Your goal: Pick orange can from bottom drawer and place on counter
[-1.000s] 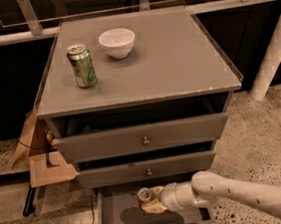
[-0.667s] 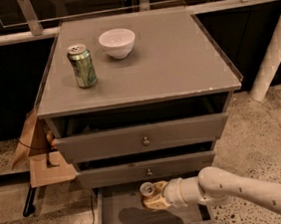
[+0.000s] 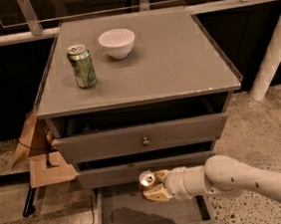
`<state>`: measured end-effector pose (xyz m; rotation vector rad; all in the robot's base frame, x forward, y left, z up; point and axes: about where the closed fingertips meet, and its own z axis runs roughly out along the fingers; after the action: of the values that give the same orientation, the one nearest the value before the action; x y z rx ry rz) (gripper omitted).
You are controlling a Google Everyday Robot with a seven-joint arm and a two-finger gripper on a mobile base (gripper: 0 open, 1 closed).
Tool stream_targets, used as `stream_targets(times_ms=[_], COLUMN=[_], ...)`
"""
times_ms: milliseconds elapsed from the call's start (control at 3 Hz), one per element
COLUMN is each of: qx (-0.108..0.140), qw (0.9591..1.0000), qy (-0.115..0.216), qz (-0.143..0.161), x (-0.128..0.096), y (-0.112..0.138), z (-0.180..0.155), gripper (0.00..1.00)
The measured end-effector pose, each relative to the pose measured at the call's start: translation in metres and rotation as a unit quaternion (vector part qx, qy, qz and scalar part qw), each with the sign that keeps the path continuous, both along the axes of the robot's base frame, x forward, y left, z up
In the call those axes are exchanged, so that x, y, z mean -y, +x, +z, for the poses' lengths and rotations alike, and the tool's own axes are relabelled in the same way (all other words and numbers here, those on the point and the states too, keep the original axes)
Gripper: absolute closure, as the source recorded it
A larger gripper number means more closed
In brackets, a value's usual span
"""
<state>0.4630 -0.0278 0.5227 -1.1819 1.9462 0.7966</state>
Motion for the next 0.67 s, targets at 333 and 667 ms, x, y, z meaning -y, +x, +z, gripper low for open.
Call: stream_targets(times_ms=[333, 667], qx=[0.0, 0.002], qw=[1.0, 0.9999], qy=[0.0, 0.003], qz=[0.0, -0.011], x=[0.0, 0.002], y=[0.0, 0.002], z=[0.0, 0.014], gripper=[1.0, 1.0])
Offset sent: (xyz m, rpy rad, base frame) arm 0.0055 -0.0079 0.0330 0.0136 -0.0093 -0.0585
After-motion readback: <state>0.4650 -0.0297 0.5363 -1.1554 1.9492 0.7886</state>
